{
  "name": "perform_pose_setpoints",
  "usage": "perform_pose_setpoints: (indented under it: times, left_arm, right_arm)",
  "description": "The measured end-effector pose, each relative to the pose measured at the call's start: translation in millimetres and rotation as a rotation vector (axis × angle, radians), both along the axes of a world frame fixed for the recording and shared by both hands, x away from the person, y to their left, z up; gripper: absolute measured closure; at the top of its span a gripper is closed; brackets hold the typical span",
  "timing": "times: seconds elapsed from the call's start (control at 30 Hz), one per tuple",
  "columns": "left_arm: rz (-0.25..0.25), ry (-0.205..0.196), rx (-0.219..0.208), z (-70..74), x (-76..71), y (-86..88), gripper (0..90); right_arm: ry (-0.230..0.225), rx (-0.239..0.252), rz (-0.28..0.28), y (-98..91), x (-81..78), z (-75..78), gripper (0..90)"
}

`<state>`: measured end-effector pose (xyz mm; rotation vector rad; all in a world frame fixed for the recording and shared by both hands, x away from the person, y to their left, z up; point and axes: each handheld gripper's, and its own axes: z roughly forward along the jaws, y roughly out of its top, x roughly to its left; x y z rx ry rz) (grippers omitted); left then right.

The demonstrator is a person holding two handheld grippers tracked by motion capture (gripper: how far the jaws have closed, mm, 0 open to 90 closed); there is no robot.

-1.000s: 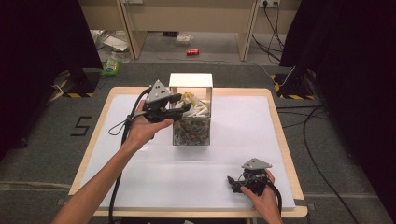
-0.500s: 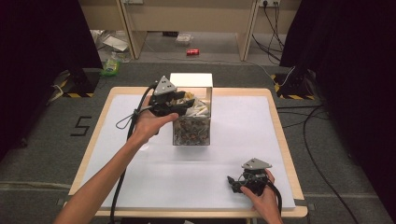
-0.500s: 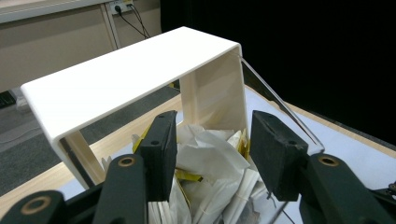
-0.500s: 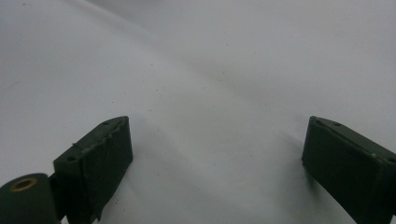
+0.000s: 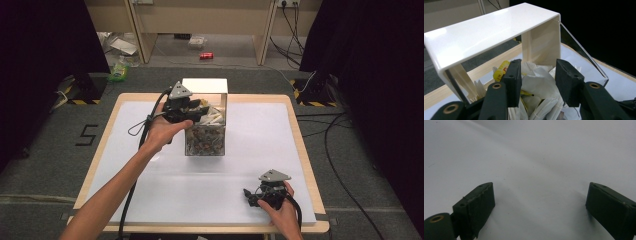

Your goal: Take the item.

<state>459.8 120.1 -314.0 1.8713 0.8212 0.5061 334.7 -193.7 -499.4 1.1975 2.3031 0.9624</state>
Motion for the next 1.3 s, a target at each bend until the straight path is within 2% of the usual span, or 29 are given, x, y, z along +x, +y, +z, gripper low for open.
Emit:
perform_pose_setpoints:
  times: [0.13,0.37,0.5,0.6,0.9,1.2,1.3]
  left_arm:
    - [-0.012,0.003,0.004,-0.6,-1.2,-0.1,64.3]
    - [-0.021,-0.015,0.003,-0.8,-1.6,-0.7,82.0]
    - [-0.023,-0.027,0.004,1.8,-2.0,-0.2,86.3]
    - [-0.026,-0.035,0.014,2.4,-3.7,0.2,87.4]
    - [-0.041,-0.063,-0.016,18.1,-11.2,5.2,87.8]
    - [-0.073,-0.075,-0.027,30.6,-18.9,7.1,87.9]
    - [-0.094,-0.073,-0.048,35.4,-23.0,8.4,87.8]
  right_arm:
    - [0.000,0.000,0.000,0.0,0.0,0.0,9.1]
    - [-0.001,0.001,-0.001,0.1,0.0,-0.1,9.2]
    - [0.000,0.000,-0.001,0.1,0.0,0.0,9.2]
    - [0.000,0.000,0.000,0.0,0.0,0.0,9.2]
    - [0.000,-0.001,0.000,0.0,0.0,0.0,9.2]
    - [0.000,-0.001,0.000,0.1,0.0,0.0,9.2]
    - [0.000,-0.001,0.000,0.1,0.0,0.0,9.2]
